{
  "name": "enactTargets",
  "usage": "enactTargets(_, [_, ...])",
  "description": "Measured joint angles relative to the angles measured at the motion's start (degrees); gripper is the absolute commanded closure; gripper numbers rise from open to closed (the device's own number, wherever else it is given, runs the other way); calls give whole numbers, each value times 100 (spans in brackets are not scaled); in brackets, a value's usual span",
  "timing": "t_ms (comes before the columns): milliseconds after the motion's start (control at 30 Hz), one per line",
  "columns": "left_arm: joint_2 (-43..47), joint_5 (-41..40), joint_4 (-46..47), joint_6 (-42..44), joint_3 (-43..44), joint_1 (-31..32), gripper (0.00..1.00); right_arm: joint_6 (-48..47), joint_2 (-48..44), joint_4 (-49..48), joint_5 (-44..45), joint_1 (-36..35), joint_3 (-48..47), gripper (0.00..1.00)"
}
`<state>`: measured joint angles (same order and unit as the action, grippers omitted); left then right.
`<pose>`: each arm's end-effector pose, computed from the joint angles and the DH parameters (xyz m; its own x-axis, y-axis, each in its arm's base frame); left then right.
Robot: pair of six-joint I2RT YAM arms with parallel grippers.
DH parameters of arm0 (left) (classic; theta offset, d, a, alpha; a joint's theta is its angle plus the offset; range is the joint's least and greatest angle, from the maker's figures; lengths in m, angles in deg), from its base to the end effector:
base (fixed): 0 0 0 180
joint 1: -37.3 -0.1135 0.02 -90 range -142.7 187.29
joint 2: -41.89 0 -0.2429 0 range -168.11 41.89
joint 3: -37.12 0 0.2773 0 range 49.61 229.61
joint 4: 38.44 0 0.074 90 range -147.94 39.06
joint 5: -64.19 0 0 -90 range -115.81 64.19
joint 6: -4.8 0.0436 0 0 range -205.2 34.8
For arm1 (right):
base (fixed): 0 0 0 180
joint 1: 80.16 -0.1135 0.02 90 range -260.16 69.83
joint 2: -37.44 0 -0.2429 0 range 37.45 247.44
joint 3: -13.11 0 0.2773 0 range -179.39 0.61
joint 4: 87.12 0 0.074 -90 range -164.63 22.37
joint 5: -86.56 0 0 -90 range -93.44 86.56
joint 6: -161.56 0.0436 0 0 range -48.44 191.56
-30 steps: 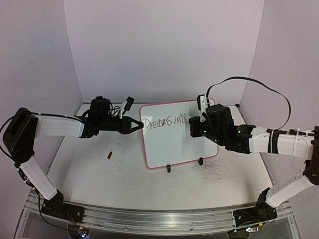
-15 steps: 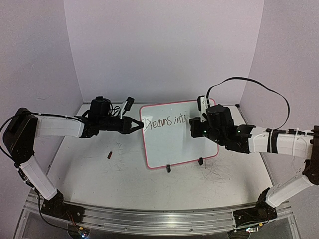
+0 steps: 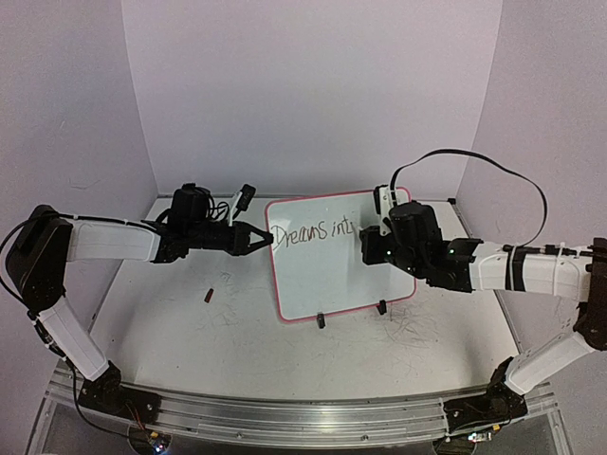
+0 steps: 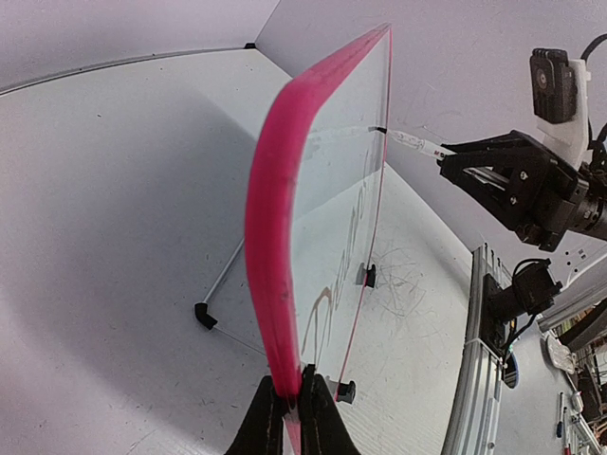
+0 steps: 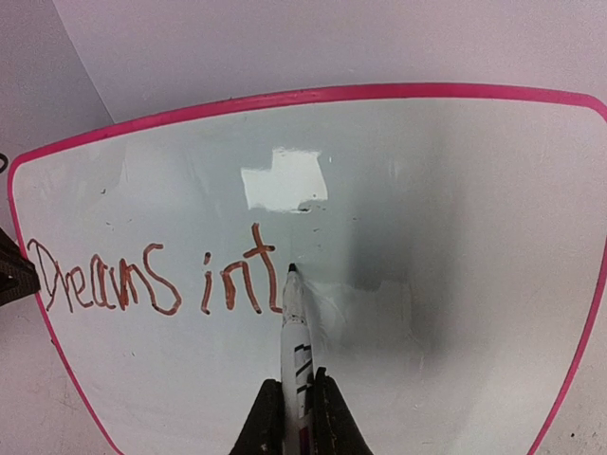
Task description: Write a sentence on the whiteboard
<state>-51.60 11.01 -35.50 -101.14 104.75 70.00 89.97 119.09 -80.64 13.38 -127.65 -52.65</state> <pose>0.3095 -0.2298 0.1926 -0.5615 0.0992 -0.8215 0.7725 0.4188 -0.4774 0.2515 0.2557 0.2339 -0.4097 0.0004 -0.9122 -0.4167 0.8895 0.1876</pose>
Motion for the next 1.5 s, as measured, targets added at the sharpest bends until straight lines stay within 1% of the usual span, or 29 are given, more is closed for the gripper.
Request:
enactTargets(533, [0, -35, -4, -3, 0, 13, 100, 185, -54, -26, -33, -7, 273, 100])
enactTargets(1500, [0, -92, -4, -1, 1, 24, 100, 217, -16, -84, 266, -4, 224, 100])
